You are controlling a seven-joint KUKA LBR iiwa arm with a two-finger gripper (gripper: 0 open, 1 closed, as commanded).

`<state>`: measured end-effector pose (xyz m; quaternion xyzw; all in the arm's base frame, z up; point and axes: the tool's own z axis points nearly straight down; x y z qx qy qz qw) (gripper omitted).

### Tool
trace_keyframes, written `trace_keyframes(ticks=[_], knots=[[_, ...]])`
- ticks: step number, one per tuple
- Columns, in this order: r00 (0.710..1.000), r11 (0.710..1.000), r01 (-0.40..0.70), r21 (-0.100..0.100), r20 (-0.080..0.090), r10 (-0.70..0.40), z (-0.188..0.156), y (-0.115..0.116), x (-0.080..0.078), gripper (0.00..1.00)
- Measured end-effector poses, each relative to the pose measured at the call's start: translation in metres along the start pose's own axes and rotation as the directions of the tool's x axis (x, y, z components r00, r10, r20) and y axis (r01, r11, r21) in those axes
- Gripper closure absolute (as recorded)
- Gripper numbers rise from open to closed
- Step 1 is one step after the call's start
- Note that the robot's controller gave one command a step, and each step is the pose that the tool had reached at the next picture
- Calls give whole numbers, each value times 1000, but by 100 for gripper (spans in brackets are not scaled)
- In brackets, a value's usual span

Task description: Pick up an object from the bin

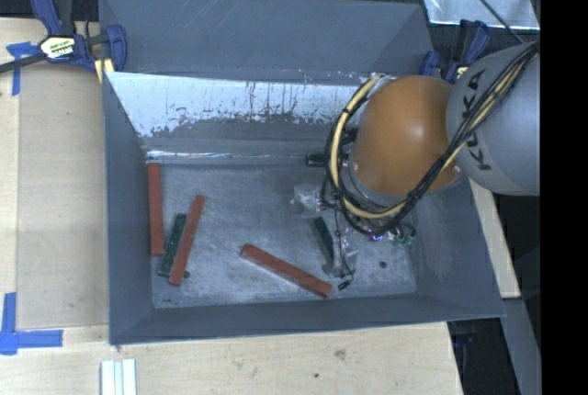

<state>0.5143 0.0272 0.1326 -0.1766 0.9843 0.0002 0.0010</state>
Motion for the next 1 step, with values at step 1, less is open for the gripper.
trace_keyframes(ticks=[1], knots=[[998,998,64,0,-5,-64,66,-28,-9,0]])
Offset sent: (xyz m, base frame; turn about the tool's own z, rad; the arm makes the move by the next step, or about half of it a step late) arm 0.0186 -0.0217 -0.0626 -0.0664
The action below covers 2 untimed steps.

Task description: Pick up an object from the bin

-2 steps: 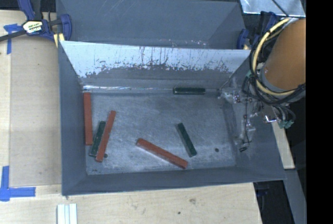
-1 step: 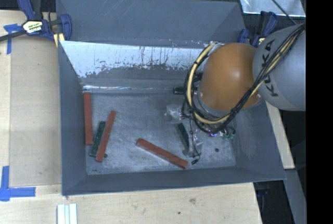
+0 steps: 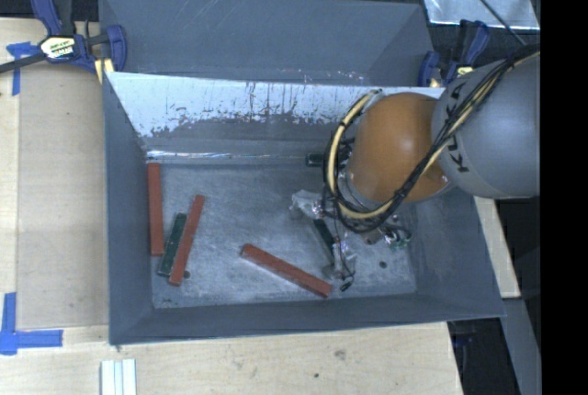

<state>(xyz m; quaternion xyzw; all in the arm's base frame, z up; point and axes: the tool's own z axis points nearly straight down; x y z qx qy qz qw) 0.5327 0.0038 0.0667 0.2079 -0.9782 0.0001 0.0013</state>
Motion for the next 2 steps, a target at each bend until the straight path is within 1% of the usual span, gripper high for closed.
trace_keyframes(ticks=[1,2], knots=[[1000,1000,6,12,16,-7,-68,-90,-30,0],[980,980,-197,-3,6,197,-93,-10,-9,0]])
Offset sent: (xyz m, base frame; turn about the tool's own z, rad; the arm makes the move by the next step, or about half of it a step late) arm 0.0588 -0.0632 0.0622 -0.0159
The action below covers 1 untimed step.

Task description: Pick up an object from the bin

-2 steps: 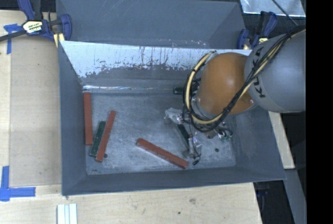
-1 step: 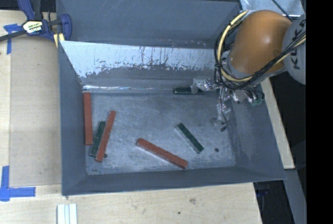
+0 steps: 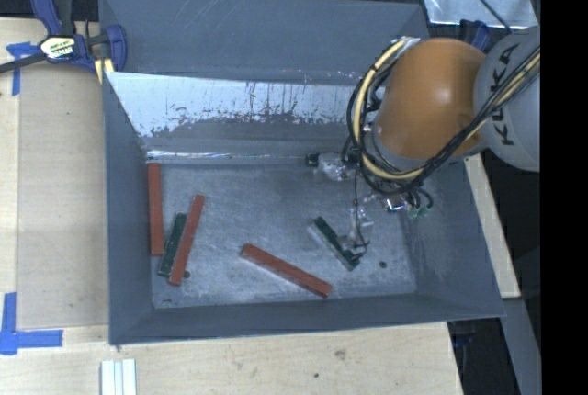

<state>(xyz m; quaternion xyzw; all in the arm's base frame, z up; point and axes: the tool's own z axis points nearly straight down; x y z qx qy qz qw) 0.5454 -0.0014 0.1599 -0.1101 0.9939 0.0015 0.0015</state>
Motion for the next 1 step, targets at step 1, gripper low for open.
trace_keyframes(ticks=[1], knots=[[988,988,-152,1,-8,152,92,-30,18,0]])
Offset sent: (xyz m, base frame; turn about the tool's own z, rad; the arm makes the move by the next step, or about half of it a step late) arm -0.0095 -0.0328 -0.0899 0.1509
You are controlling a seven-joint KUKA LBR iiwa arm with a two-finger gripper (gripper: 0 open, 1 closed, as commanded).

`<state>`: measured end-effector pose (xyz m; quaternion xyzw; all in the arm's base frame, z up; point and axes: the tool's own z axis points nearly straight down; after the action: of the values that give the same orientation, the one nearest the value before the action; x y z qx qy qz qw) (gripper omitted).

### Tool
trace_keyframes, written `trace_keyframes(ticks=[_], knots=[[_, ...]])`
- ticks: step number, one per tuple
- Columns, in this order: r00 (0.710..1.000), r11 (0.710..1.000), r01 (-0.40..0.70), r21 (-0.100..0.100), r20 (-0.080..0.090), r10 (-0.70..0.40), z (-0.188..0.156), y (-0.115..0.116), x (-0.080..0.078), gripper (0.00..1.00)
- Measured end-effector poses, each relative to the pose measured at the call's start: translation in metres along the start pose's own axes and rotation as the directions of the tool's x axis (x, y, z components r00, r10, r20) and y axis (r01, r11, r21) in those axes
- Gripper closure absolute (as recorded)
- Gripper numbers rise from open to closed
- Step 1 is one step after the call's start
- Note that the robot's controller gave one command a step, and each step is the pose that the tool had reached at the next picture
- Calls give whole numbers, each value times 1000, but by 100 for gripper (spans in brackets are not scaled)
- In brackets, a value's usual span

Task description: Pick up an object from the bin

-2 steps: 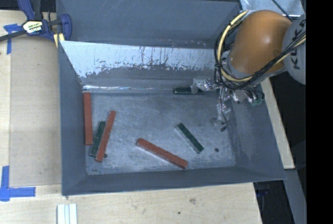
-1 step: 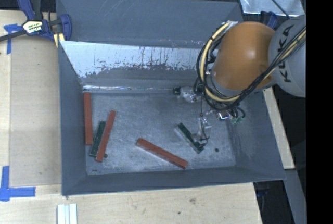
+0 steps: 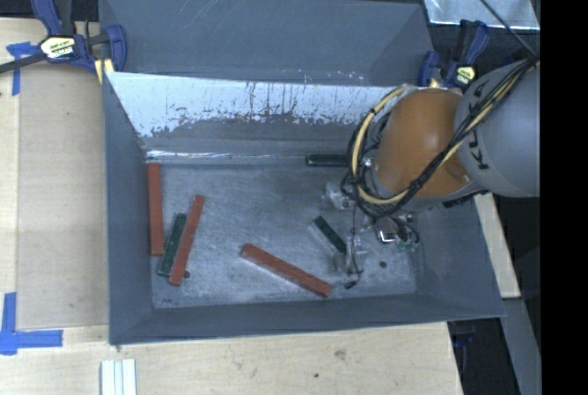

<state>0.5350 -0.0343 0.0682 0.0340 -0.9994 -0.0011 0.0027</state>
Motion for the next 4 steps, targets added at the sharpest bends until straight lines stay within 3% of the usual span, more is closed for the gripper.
trace_keyframes(ticks=[1,2,3,4], knots=[[1000,1000,2,5,11,-2,-6,-2,-4,100],[985,985,172,8,17,-172,-154,-11,-9,100],[985,985,170,4,9,-170,-149,-11,-8,0],[897,897,441,1,0,-441,-33,11,23,0]])
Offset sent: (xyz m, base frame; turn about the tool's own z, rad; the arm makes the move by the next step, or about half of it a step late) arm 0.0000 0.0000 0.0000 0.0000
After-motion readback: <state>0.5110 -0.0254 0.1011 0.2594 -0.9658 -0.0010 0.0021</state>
